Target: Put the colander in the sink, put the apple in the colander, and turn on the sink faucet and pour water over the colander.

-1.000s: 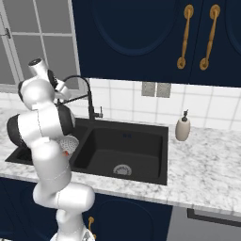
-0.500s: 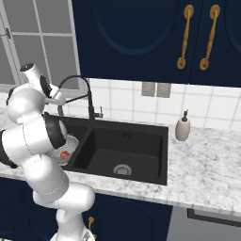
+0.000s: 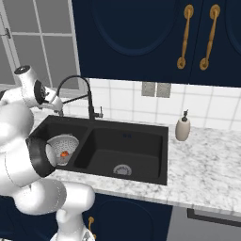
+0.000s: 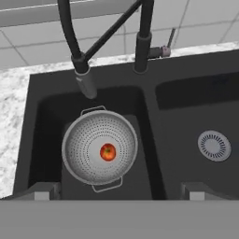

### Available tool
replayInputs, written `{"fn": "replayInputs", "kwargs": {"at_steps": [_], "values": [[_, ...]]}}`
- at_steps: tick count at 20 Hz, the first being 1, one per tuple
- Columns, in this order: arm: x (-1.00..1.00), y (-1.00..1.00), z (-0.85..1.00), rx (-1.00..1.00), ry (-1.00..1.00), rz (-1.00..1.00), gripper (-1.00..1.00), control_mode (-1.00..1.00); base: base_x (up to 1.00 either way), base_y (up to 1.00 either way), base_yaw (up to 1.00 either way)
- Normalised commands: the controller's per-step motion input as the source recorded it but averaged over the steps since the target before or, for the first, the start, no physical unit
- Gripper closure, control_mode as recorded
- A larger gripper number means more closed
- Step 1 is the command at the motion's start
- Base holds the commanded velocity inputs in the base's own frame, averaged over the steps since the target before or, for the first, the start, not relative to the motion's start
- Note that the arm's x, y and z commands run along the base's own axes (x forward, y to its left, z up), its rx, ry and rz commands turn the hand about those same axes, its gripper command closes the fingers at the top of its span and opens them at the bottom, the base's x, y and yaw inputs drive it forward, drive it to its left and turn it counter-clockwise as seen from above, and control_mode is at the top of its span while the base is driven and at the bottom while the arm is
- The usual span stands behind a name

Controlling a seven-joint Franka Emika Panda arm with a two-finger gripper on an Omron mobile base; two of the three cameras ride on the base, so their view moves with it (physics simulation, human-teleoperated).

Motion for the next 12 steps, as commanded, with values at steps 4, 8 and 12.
{"fn": "replayInputs", "kwargs": {"at_steps": [4,8,12], "values": [[-0.58,-0.71,0.03,0.00,0.00,0.44,-1.00,-1.00,0.00,0.00,0.00],[-0.31,-0.72,0.01,0.00,0.00,0.49,-1.00,-1.00,0.00,0.00,0.00],[-0.10,-0.64,0.00,0.00,0.00,0.59,-1.00,-1.00,0.00,0.00,0.00]]}}
